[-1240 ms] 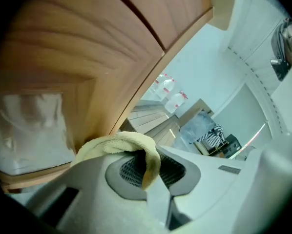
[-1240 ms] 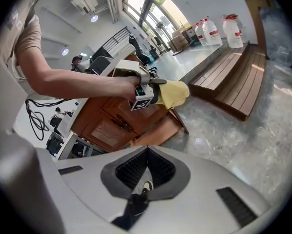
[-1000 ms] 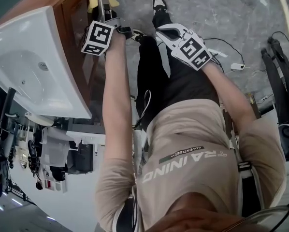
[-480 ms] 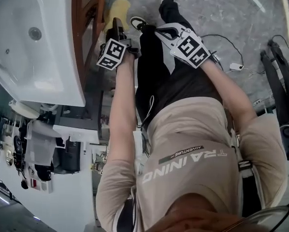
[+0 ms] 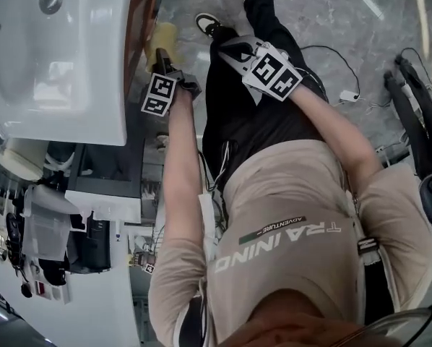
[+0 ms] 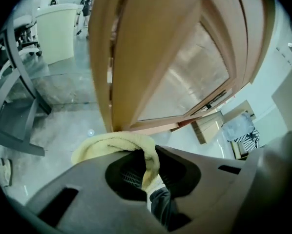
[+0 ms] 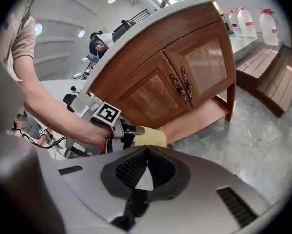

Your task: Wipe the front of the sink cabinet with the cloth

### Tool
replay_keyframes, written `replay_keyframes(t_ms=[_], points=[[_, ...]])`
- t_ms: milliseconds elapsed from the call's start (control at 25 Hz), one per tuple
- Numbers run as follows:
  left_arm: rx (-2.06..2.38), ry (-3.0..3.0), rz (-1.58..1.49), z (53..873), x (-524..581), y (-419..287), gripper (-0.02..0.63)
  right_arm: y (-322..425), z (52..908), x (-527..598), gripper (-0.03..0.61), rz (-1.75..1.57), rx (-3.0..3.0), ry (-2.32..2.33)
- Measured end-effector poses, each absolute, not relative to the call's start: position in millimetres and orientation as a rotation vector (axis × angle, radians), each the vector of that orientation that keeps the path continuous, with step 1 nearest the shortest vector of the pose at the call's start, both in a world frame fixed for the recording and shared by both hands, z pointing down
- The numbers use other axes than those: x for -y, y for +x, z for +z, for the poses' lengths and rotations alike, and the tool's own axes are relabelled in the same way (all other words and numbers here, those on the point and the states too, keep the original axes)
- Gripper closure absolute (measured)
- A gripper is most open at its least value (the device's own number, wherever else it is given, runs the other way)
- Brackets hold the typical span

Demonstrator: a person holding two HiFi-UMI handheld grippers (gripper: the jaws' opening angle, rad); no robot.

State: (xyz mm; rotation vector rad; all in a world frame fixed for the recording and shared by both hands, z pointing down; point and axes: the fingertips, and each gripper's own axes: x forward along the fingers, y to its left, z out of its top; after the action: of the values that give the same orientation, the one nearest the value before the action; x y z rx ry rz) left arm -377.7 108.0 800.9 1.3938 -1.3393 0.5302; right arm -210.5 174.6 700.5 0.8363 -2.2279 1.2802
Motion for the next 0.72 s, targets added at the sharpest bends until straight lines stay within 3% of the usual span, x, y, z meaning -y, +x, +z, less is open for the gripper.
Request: replay_keyframes(t_ms=[280, 720], points=[[1.412, 1.28, 0.59, 833, -121, -441, 0.571, -234, 706, -191, 0.566, 1.283, 2.205, 0.843], [1.369, 1.351, 0.578, 841, -98, -424, 0.571, -240, 710, -203, 0.567, 1.303, 2.188, 0.87]])
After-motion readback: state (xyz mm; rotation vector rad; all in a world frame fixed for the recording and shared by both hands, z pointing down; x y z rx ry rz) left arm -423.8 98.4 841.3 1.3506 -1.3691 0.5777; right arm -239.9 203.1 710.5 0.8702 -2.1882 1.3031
